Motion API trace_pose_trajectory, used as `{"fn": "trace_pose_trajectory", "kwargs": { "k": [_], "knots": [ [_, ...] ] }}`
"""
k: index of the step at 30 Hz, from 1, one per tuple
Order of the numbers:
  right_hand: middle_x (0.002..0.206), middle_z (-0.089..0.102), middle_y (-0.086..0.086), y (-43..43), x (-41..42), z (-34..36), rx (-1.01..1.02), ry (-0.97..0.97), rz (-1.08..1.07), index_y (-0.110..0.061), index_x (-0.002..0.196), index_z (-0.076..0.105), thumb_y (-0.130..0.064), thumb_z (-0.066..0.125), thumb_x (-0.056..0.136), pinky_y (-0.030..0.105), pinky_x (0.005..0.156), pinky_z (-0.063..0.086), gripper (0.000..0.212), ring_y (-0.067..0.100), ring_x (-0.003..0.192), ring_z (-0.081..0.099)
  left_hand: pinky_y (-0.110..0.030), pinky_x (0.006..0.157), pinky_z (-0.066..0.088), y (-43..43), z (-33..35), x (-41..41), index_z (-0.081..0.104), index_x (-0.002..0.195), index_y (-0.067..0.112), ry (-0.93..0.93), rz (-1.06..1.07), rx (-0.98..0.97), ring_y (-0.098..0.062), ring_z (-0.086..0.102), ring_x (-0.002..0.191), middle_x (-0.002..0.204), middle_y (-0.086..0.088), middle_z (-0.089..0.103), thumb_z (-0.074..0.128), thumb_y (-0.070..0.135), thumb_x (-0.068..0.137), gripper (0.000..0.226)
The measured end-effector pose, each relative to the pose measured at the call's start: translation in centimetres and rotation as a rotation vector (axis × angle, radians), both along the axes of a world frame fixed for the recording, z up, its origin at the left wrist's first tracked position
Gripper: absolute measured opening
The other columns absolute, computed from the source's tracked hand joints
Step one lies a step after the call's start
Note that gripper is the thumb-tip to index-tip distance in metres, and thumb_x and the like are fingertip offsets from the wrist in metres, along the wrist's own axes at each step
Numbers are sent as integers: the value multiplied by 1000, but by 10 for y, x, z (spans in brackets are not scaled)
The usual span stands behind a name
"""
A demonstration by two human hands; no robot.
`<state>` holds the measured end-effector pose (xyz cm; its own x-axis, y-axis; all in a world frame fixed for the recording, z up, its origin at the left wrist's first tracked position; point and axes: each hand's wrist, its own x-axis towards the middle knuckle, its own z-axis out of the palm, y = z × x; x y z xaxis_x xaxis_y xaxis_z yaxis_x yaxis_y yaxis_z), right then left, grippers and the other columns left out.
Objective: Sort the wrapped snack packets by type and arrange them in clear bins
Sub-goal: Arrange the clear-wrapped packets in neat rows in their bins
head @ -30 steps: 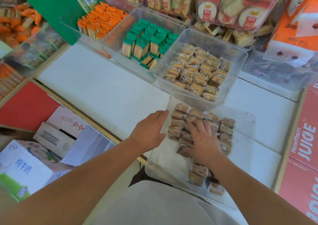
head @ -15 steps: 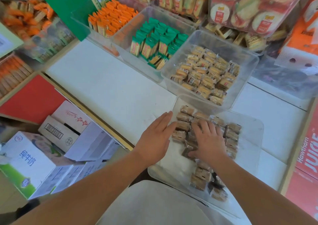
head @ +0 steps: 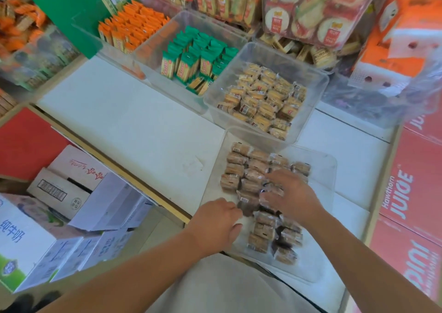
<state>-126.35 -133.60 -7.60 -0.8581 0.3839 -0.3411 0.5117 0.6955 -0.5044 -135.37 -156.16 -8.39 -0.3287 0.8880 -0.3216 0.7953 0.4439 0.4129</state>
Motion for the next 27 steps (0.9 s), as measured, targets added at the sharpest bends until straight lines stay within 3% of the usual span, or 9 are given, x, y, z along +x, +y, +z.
{"fn": "trace_pose_trajectory", "kwargs": {
  "k": [4, 10, 15, 19, 23, 27],
  "knots": [
    [104, 67, -21, -11, 45, 15, -195, 134, -289, -32, 105, 73, -28, 78, 88, 32, 92, 55, 18, 6, 99, 65, -39, 96, 54, 39, 4, 36, 54, 136, 20, -277, 221, -297, -26, 62, 118, 129, -3, 64, 64, 67, 84, 71],
    [95, 71, -17, -27, 79, 11, -278, 107, -364, -32, 97, 73, -20, 76, 89, 27, 86, 56, 15, -1, 90, 66, -38, 90, 56, 77, -10, 62, 37, 144, 14, -222, 386, -367, -28, 64, 117, 128, -5, 63, 74, 67, 73, 95],
    [106, 69, -12, -31, 79, -10, -83, 74, -216, -26, 108, 76, -21, 79, 86, 31, 85, 56, 23, 10, 97, 65, -39, 86, 60, 75, -13, 61, 47, 125, 18, -281, 491, -267, -26, 69, 103, 109, -1, 69, 76, 45, 73, 65],
    [105, 63, -10, -36, 65, -25, 152, 3, 11, -31, 109, 73, -39, 82, 79, 31, 73, 54, 32, 17, 98, 62, -34, 80, 59, 61, 2, 47, 53, 115, 22, -258, 446, -202, -22, 68, 94, 102, 3, 68, 74, 49, 73, 55],
    [109, 60, -8, -36, 48, -29, 278, -38, 88, -33, 114, 69, -54, 83, 72, 32, 71, 55, 50, 18, 99, 62, -34, 70, 54, 38, 15, 12, 50, 115, 23, -112, 416, -249, -22, 63, 88, 94, 2, 61, 72, 47, 77, 51],
    [94, 57, -4, -41, 35, -31, 380, 71, 116, -25, 95, 66, -52, 92, 59, 38, 70, 55, 52, 22, 84, 61, -33, 64, 43, 30, 25, -8, 47, 119, 16, 61, 333, -269, -23, 57, 82, 87, 0, 51, 70, 36, 86, 46]
  ]
}}
